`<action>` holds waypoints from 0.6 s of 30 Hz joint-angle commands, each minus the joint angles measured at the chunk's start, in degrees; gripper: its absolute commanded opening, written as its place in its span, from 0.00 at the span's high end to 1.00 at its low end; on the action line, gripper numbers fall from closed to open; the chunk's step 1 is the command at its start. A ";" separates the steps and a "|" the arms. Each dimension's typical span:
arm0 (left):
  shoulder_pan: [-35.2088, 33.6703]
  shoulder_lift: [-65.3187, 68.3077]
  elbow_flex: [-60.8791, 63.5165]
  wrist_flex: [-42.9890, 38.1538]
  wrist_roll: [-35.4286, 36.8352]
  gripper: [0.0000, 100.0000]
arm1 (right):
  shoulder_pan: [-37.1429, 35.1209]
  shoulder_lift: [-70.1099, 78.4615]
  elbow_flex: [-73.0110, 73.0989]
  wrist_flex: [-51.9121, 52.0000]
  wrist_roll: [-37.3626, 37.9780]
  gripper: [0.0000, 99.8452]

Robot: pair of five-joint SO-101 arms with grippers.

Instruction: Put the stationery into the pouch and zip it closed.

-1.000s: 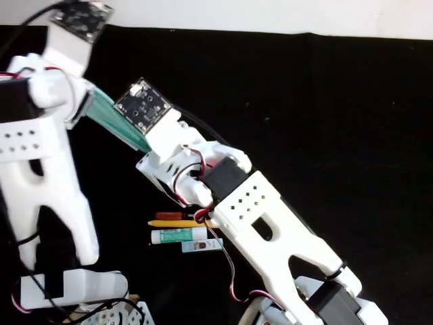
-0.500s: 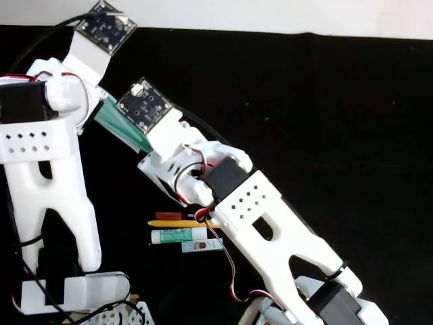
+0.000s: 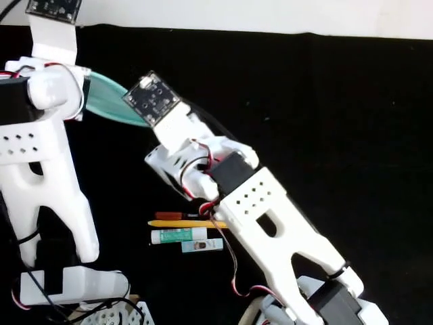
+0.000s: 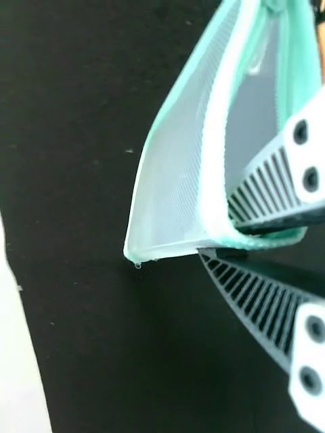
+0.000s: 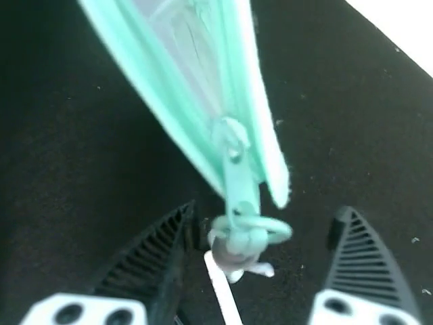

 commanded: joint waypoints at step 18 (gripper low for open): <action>5.93 -0.92 -2.68 1.49 32.88 0.99 | 16.57 -9.54 -1.63 0.48 -6.86 0.68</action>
